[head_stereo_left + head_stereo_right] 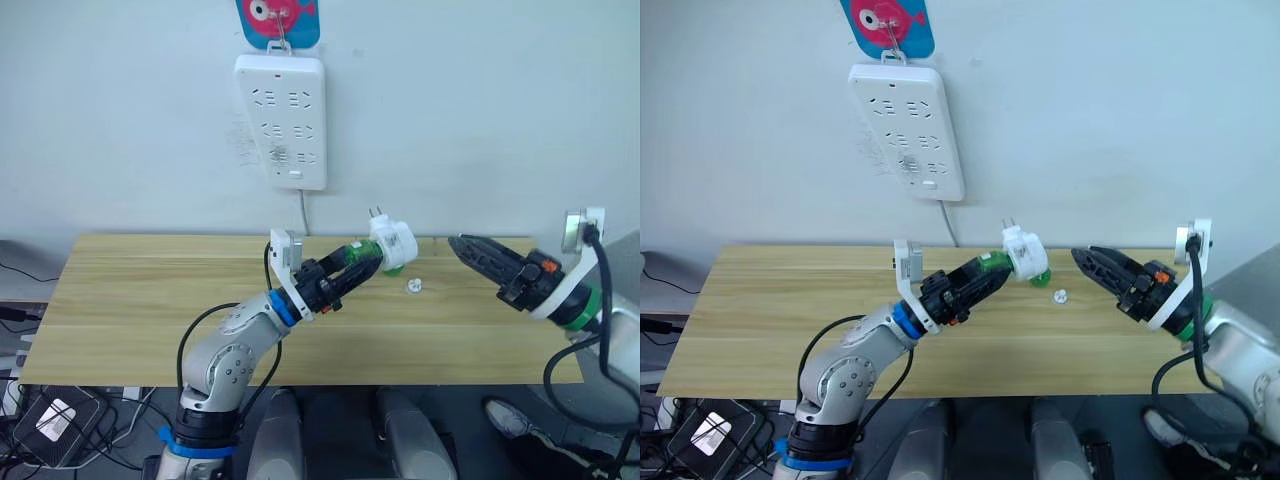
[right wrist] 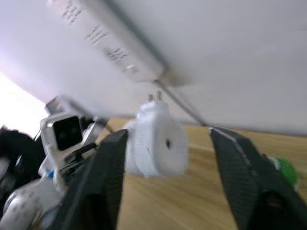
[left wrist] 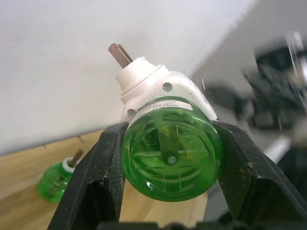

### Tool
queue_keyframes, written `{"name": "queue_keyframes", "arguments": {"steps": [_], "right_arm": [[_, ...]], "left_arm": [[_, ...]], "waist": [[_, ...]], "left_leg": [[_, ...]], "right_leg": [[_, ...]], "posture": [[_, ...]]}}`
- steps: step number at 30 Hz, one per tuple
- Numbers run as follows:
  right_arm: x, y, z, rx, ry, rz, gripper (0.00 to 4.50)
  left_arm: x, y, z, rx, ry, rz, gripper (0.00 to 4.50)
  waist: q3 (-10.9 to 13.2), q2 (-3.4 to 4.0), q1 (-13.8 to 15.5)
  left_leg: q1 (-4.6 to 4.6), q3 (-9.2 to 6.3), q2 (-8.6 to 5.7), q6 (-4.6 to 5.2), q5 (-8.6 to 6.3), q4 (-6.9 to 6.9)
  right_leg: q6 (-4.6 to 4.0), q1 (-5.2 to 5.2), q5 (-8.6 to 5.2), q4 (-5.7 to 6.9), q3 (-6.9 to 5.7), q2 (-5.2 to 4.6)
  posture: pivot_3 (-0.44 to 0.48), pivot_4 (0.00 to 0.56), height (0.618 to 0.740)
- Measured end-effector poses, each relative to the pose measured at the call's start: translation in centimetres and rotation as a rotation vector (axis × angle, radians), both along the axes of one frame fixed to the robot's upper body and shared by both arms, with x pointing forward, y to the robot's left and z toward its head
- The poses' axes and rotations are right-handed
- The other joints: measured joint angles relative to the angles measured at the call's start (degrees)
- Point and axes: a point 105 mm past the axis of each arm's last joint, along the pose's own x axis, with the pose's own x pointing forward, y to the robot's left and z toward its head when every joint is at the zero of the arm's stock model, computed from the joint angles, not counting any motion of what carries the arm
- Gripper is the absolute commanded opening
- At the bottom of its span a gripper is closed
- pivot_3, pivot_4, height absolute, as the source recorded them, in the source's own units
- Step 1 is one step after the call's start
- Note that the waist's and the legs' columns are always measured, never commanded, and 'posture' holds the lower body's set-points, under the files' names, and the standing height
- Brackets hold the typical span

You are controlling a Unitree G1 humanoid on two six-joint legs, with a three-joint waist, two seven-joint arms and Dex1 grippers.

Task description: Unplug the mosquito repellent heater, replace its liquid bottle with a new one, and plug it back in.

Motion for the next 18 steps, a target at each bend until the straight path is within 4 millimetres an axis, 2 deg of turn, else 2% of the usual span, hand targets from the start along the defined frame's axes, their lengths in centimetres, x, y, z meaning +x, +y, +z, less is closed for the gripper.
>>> {"name": "queue_keyframes", "arguments": {"steps": [1,2,5,8,11,18], "right_arm": [[-0.1,0.1,-0.3,0.028,0.007,-0.034,4.41],[-0.2,0.4,-0.7,0.049,0.02,-0.056,4.5],[-0.1,1.8,-2.1,0.117,0.087,-0.108,4.5],[0.1,4.2,-2.4,0.204,0.13,-0.097,4.5],[1.0,5.9,-1.2,0.282,0.131,-0.103,4.5],[1.9,6.7,0.5,0.367,0.123,-0.137,4.5]], "left_arm": [[0.3,0.0,0.0,-0.038,0.044,0.017,2.33],[0.4,0.0,0.1,-0.066,0.074,0.023,2.33],[0.7,-0.3,0.5,-0.146,0.161,0.019,2.33],[0.8,-0.5,1.3,-0.229,0.23,-0.013,2.33],[0.9,-0.6,1.1,-0.272,0.295,-0.029,2.33],[0.6,-0.6,1.4,-0.281,0.304,-0.055,2.33]], "waist": [[-0.1,0.01,-0.02],[-0.17,0.01,-0.15],[-0.54,0.07,-0.61],[-0.86,0.13,-1.22],[-1.01,0.14,-1.44],[-1.09,0.11,-1.23]], "left_leg": [[0.0,-0.01,0.0,0.0,0.0,-0.01],[0.01,0.0,0.0,0.0,0.0,-0.01],[0.03,0.01,0.01,-0.01,0.01,-0.03],[0.03,0.02,0.01,-0.01,0.0,-0.02],[0.04,0.02,0.0,-0.01,0.01,-0.03],[0.02,0.0,-0.01,-0.01,0.01,-0.05]], "right_leg": [[0.0,0.0,0.0,0.0,0.0,0.0],[0.0,0.0,0.0,0.01,0.01,0.01],[0.0,0.0,0.0,0.0,0.01,0.02],[0.0,0.0,-0.01,0.0,0.03,0.01],[0.0,0.0,-0.01,0.0,0.03,0.02],[0.0,0.0,-0.01,-0.03,0.0,0.01]], "posture": [[-0.077,0.259,0.74],[-0.077,0.258,0.74],[-0.082,0.257,0.74],[-0.083,0.254,0.74],[-0.077,0.251,0.74],[-0.079,0.249,0.74]]}}
